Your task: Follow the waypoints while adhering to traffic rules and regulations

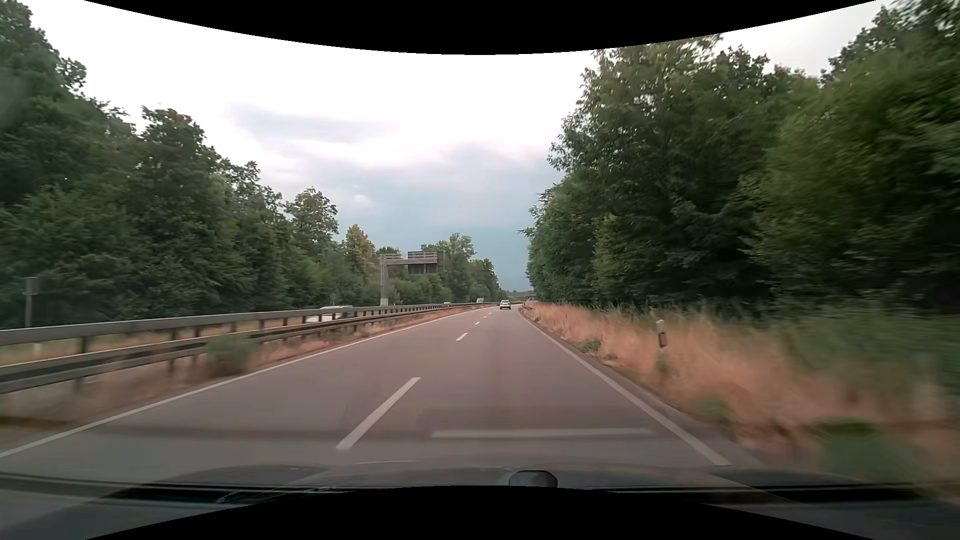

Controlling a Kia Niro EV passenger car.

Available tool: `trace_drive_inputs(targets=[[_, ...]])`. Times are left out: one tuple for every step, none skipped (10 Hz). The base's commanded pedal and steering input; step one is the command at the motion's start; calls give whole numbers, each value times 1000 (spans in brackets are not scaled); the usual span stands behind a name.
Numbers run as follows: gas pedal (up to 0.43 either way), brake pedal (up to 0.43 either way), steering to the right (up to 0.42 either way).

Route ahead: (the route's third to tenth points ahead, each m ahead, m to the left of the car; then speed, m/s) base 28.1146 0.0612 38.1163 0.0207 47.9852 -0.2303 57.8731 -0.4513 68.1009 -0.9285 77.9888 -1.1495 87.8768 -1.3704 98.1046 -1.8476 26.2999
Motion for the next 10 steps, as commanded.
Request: trace_drive_inputs(targets=[[248, 0, 3], [248, 0, 4], [248, 0, 4], [248, 0, 4], [248, 0, 3], [248, 0, 4], [248, 0, 3], [248, 0, 3], [240, 0, 3], [240, 0, 3]])
